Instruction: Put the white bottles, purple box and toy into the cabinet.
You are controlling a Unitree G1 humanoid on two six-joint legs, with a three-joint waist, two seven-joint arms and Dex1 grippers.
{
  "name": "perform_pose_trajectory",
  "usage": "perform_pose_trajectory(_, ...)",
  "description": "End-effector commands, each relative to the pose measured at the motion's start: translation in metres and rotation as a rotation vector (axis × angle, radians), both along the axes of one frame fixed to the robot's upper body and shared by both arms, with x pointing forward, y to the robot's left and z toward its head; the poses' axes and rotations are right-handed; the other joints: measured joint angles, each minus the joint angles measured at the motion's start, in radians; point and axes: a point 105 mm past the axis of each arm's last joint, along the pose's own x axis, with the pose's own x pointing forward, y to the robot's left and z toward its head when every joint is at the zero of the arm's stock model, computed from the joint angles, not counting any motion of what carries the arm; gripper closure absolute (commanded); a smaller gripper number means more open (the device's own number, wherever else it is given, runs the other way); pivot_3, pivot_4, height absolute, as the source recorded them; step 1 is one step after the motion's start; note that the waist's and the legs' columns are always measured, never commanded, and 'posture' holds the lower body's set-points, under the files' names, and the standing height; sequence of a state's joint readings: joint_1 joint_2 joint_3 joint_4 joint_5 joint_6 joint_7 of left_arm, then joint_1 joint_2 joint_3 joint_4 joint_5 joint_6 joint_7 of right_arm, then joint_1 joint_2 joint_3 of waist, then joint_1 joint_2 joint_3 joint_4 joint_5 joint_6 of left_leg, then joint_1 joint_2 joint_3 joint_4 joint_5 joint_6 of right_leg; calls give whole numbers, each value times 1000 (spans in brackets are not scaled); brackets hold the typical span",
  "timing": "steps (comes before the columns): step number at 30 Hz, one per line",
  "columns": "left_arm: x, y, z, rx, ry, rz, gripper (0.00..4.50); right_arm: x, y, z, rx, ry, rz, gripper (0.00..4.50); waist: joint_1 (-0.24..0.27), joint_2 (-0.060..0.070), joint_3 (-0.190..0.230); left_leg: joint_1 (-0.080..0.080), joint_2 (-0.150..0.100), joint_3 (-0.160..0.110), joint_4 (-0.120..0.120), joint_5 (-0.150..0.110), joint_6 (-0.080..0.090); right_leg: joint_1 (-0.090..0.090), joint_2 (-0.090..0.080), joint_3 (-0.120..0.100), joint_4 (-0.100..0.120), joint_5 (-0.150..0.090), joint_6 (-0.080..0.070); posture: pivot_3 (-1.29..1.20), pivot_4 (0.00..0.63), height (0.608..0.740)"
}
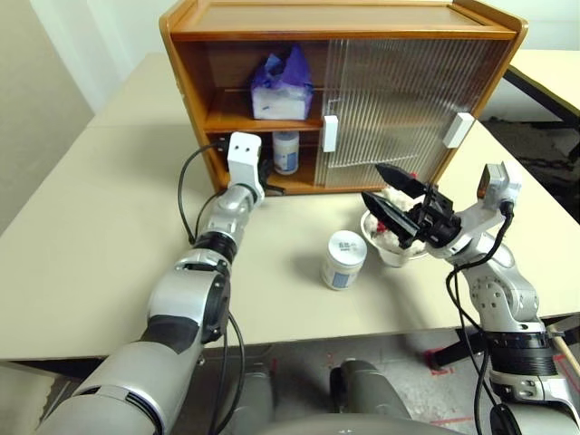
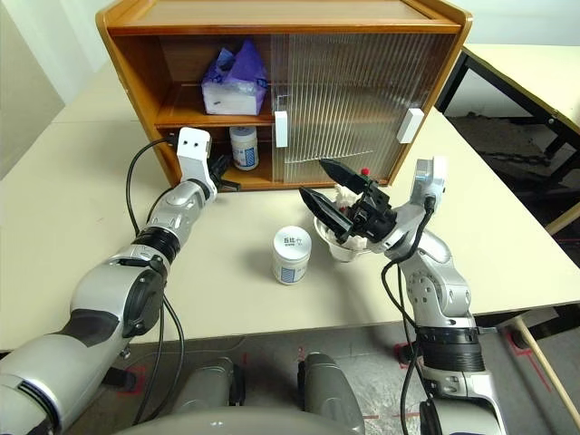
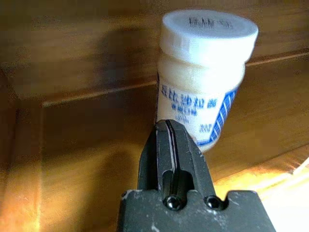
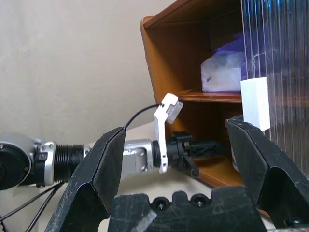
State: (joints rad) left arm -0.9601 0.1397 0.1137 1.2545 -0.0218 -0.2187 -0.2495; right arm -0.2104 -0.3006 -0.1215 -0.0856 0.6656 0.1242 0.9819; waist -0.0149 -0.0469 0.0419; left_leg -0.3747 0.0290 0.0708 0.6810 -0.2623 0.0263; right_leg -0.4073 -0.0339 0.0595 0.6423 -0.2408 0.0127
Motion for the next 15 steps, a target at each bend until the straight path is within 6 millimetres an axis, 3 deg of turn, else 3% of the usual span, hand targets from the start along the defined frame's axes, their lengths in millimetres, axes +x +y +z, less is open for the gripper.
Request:
perform_pose_trajectory(1,4,3,2,40,19,14,4469,-4,-3,4,-10,-22,-13,0,-2,0,0,0,0,0,0,0,0,0,0,0,0,0,0,-36,0,740)
perform_pose_trajectory(6,4,0,2,45,30,13,4469,-8,-3,4,-15,-19,-19,0,-19,0,0,0,0,0,0,0,0,0,0,0,0,0,1,-54,0,740)
perform_pose_trajectory(15,4,-25,10,56,26,-98,4469,-12,-7,6,-22,-20,-46,0,-31,0,0,0,0,0,0,0,0,0,0,0,0,0,1,-81,0,740)
